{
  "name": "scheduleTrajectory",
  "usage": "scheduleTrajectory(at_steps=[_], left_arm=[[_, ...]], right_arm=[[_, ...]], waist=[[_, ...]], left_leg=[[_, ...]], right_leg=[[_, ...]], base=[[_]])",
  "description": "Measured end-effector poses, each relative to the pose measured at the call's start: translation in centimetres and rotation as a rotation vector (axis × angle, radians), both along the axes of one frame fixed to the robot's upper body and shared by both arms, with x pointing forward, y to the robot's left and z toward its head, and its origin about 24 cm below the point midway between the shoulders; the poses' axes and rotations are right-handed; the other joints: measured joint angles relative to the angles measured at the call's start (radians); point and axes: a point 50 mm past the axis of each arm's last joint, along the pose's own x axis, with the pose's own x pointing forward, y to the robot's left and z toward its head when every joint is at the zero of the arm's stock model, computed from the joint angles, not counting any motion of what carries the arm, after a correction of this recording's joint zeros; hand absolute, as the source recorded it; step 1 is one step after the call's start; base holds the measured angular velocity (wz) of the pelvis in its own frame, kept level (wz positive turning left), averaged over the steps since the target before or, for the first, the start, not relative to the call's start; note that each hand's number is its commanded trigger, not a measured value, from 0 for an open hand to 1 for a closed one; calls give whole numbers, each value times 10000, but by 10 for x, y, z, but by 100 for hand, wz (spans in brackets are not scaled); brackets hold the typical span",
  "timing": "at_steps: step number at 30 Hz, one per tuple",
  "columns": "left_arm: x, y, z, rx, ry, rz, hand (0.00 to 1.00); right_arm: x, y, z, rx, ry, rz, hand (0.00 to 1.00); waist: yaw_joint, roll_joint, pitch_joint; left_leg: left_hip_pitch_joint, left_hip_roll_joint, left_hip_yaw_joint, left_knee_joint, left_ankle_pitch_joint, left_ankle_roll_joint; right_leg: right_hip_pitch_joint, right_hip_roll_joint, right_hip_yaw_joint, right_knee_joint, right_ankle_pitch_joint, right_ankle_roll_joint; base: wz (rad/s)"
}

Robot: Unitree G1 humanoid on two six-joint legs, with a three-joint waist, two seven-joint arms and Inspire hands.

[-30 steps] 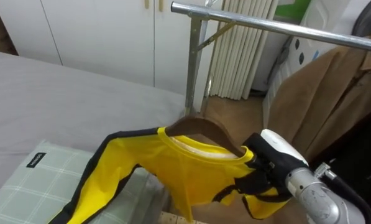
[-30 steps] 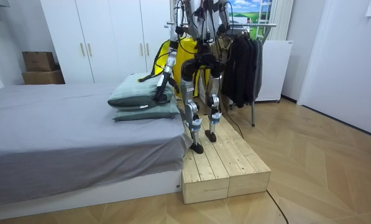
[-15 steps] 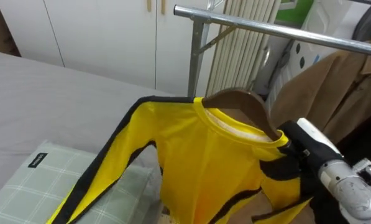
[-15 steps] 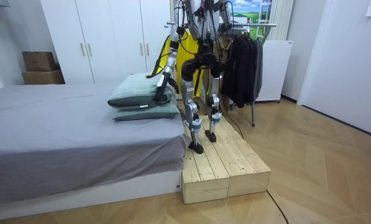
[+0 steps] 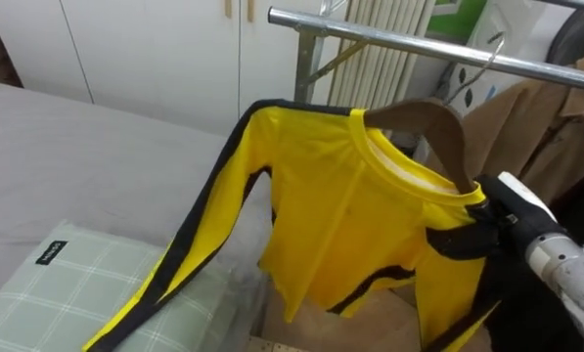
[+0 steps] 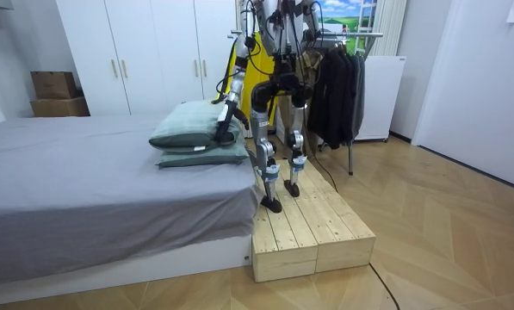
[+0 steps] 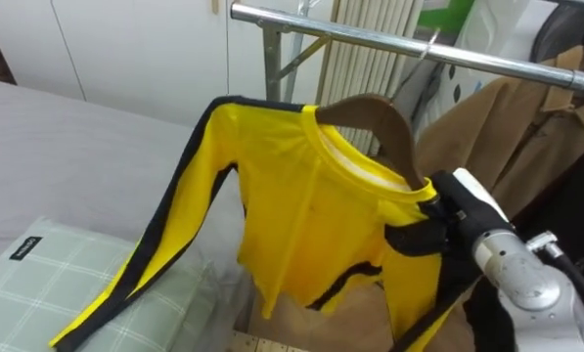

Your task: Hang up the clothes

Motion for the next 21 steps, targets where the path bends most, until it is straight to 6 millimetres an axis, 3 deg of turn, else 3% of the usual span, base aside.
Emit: scheduleTrajectory(at_steps=[7,16,21], left_arm=[[-2,4,2,-70,-411,231,0],[-3,6,4,-33,-483,-46,0],[-3,8,6,52,-634,-124,0]], right_arm=[[16,-10,3,951,414,-11,100],[8,-42,-11,628,1627,-564,100],[5,-49,-10,717,1805,-584,100]], waist=[[72,-17,-5],[41,-10,-10],[7,-50,-32]], left_leg=[[65,7,-148,71,-1,1],[5,30,-260,114,15,-26],[-1,24,-277,114,32,-31]], right_leg=[[136,9,-8,-40,-2,1],[124,0,-134,15,-68,-89],[99,-17,-151,54,-85,-97]], base=[[2],[2],[0]])
